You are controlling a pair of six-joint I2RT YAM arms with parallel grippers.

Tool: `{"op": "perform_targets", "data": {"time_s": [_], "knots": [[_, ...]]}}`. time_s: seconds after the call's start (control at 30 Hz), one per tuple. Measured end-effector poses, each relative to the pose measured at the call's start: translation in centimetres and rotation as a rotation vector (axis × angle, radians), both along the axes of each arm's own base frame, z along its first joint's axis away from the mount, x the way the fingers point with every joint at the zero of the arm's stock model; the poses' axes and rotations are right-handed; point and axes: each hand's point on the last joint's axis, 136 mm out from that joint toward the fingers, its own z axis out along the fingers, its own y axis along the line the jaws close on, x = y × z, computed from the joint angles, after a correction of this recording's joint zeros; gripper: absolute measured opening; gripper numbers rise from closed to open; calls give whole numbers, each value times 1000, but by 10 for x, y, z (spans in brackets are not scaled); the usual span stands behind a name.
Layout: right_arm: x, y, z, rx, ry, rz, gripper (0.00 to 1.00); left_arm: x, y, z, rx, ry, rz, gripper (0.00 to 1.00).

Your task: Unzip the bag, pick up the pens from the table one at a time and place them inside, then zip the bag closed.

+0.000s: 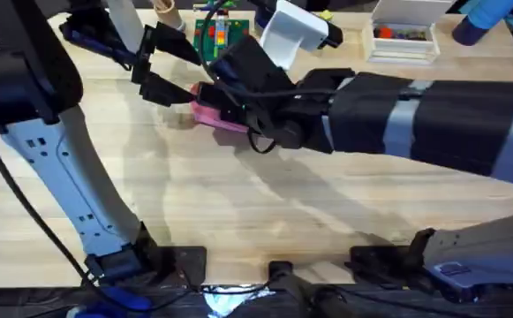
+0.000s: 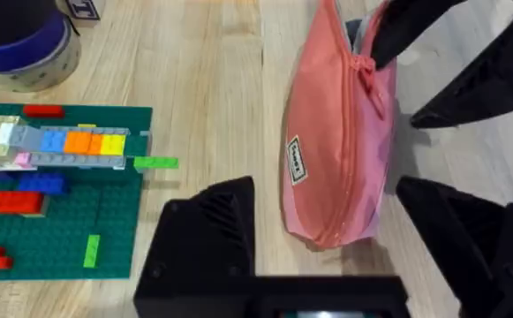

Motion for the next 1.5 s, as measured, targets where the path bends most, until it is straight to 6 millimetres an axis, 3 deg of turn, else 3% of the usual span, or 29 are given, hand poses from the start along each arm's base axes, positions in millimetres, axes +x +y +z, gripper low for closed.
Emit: {"op": "perform_targets", "data": {"time_s": [0.23, 0.9, 1.17, 1.33, 1.5], "knots": [[3, -2, -8, -14, 7, -9, 867, 0, 0, 0, 0, 0, 0, 994], [13, -9, -19, -34, 9, -40, 373, 0, 0, 0, 0, 0, 0, 993], [18, -14, -19, -31, 11, -54, 246, 0, 0, 0, 0, 0, 0, 995], [20, -15, -25, -38, 17, -61, 42, 0, 0, 0, 0, 0, 0, 994], [20, -15, -30, -47, 24, -61, 32, 0, 0, 0, 0, 0, 0, 995]]}}
